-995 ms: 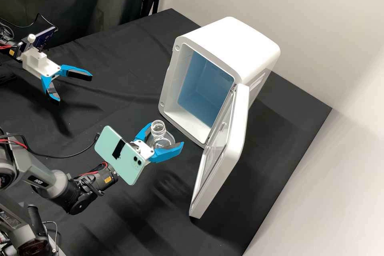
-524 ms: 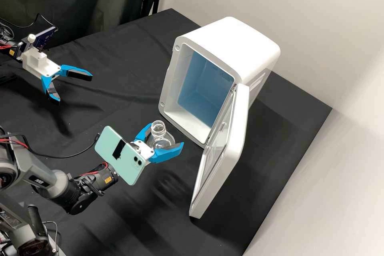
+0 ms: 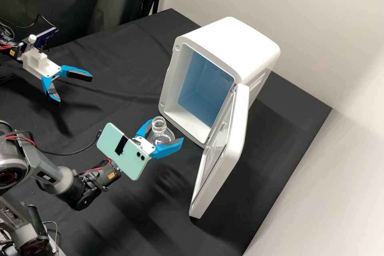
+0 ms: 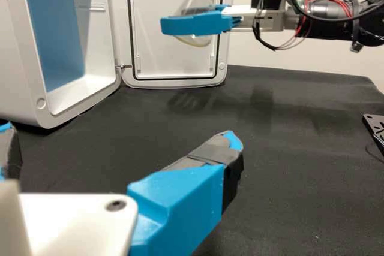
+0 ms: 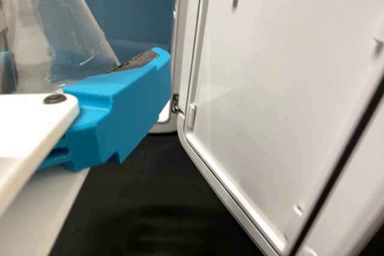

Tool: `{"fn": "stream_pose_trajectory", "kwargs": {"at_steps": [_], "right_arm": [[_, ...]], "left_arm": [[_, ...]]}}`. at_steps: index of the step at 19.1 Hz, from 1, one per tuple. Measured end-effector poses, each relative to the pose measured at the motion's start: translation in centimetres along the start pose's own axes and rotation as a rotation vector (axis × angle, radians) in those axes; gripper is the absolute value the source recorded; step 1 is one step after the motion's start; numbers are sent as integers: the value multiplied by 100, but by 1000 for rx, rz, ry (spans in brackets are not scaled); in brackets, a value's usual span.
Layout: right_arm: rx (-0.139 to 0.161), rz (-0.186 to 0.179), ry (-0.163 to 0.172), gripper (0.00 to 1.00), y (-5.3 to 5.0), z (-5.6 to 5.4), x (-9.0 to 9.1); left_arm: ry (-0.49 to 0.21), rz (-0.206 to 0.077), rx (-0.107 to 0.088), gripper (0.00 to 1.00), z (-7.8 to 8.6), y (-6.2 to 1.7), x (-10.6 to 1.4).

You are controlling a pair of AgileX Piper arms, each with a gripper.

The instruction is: Place the flask in the incubator

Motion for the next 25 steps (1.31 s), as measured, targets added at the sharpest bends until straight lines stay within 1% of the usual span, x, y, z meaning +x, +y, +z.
{"fn": "stream_pose_trajectory", "kwargs": {"at_steps": [1,5,7,9,11,12,14,15,17,18,21,22,24,25], "right_arm": [[2,0,8,0,-2,-16,43],[10,5,23,0,-22,-67,249],[14,15,23,0,-26,-78,361],[18,25,18,0,-24,-69,462],[26,36,10,0,-23,-54,571],[27,42,11,0,-28,-53,656],[17,51,13,0,-44,-68,761],[3,59,17,0,-45,-86,812],[-5,69,32,0,-54,-123,924],[-16,68,40,0,-67,-139,974],[-7,83,41,0,-81,-154,1092],[-11,89,44,0,-81,-163,1126],[-22,91,50,0,-104,-181,1195],[-22,88,54,0,-134,-186,1241]], "left_arm": [[0,0,0,100,0,0,0],[7,-7,19,100,-20,-16,1],[10,-14,12,100,-33,-32,5],[11,-19,17,100,-38,-43,9],[11,-21,16,100,-41,-49,11],[11,-21,16,100,-41,-49,11],[11,-21,16,100,-41,-49,11],[11,-21,18,100,-41,-49,11],[12,-28,10,100,-49,-65,17],[12,-29,17,100,-50,-67,17],[11,-29,40,100,-50,-67,17],[12,-30,46,100,-52,-68,17],[20,-35,36,100,-73,-81,16],[22,-38,32,100,-81,-90,17]]}}
